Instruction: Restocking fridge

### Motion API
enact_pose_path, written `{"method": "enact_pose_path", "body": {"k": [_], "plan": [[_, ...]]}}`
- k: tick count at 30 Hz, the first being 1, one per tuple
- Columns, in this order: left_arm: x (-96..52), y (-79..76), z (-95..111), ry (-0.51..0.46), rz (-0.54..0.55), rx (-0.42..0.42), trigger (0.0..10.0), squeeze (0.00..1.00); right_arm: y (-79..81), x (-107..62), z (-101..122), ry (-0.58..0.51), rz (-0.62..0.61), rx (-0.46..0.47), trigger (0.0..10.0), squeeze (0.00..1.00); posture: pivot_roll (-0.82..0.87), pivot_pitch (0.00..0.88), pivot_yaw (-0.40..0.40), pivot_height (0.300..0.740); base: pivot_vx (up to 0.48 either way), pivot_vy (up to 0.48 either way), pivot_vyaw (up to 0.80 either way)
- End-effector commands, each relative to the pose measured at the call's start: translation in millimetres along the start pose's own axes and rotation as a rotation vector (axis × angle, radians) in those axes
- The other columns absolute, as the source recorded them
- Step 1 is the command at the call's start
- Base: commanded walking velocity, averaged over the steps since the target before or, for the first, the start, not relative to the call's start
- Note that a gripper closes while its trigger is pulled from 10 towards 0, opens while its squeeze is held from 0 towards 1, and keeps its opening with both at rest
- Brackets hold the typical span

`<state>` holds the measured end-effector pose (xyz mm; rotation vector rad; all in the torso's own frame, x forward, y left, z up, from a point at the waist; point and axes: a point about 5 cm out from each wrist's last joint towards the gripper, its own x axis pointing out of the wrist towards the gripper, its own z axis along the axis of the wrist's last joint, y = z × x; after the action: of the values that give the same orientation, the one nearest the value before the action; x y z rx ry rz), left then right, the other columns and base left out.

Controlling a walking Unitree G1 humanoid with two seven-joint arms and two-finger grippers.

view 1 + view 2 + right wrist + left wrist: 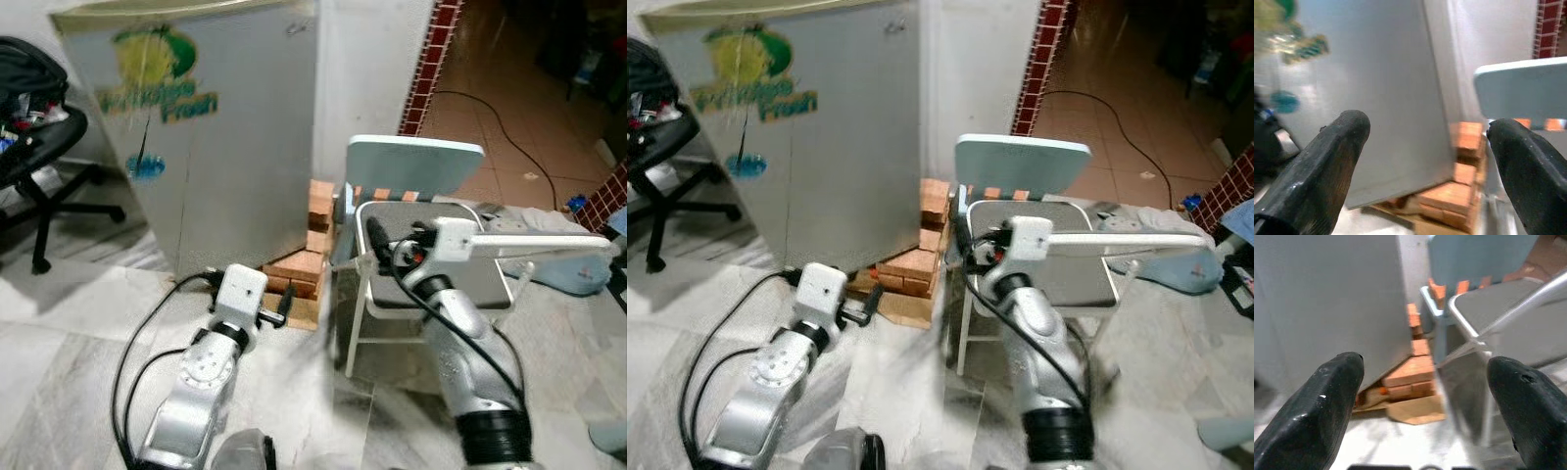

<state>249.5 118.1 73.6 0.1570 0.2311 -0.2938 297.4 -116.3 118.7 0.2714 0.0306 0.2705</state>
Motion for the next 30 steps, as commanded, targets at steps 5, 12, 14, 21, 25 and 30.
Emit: {"method": "enact_pose_path", "body": {"k": [5,12,14,21,25,30], "plan": [[2.0,-6.7,5.5,-0.024,-0.015,0.012,10.0,0.00,-17.4,-1.8,1.4,-0.022,-0.083,-0.047,10.0,0.00,0.06,0.040,-0.007,0.740,0.000,0.480,-0.80],[2.5,-7.7,6.9,-0.037,-0.027,0.023,10.0,0.00,-17.0,-2.2,0.1,-0.028,-0.104,-0.059,10.0,0.00,0.06,0.037,-0.006,0.740,0.000,0.480,-0.80],[2.6,-8.0,7.1,-0.038,-0.028,0.024,10.0,0.00,-17.2,-2.3,-0.6,-0.026,-0.107,-0.056,10.0,0.00,0.06,0.036,-0.005,0.740,0.000,0.480,-0.80],[3.7,-8.5,9.5,-0.050,-0.029,0.017,10.0,0.00,-18.2,-2.5,-2.0,-0.027,-0.115,-0.062,10.0,0.00,0.06,0.033,-0.005,0.740,0.000,0.480,-0.80],[3.9,-8.2,11.4,-0.060,-0.026,0.007,10.0,0.00,-18.9,-2.4,-2.0,-0.030,-0.121,-0.064,10.0,0.00,0.06,0.031,-0.006,0.740,0.000,0.480,-0.80],[4.2,0.1,10.9,-0.073,0.036,-0.004,10.0,0.00,-20.4,-3.2,-2.5,-0.032,-0.131,-0.066,10.0,0.00,0.06,0.030,-0.009,0.740,0.000,0.480,-0.77]]}}
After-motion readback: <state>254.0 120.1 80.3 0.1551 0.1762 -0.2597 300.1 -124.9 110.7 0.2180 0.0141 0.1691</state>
